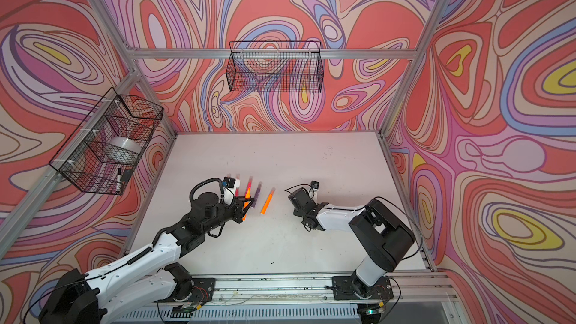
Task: Insert pens into pen caps
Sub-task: Rotate the pen cap at the center of the table.
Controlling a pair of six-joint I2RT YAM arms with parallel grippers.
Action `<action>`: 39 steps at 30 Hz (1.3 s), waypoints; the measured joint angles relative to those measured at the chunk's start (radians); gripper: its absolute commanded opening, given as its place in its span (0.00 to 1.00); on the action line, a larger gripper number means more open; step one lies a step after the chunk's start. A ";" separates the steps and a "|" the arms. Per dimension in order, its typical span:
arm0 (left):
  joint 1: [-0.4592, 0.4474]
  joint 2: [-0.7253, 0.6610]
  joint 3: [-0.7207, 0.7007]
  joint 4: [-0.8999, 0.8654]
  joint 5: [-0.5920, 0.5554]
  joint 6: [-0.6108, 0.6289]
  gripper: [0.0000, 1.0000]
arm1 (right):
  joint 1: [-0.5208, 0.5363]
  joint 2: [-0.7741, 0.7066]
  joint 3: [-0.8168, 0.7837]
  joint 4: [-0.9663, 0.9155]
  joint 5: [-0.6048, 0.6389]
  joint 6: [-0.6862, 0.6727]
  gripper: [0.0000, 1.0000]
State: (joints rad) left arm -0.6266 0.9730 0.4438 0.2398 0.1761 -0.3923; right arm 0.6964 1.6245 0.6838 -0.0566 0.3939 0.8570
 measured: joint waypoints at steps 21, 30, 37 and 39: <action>0.000 -0.089 -0.013 -0.080 0.000 0.015 0.00 | -0.059 0.086 0.090 0.018 0.009 -0.050 0.16; 0.000 -0.095 -0.014 -0.080 0.010 0.015 0.00 | -0.060 -0.002 0.113 -0.050 0.008 -0.070 0.21; 0.000 -0.095 -0.014 -0.081 0.016 0.015 0.00 | -0.060 0.000 0.147 -0.049 -0.013 -0.082 0.26; 0.000 -0.095 -0.014 -0.081 0.019 0.015 0.00 | -0.060 0.017 0.163 -0.050 -0.019 -0.082 0.26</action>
State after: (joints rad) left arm -0.6266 0.8783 0.4301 0.1585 0.1947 -0.3775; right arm 0.6361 1.6413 0.8471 -0.1066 0.3748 0.7750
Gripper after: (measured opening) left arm 0.170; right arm 0.261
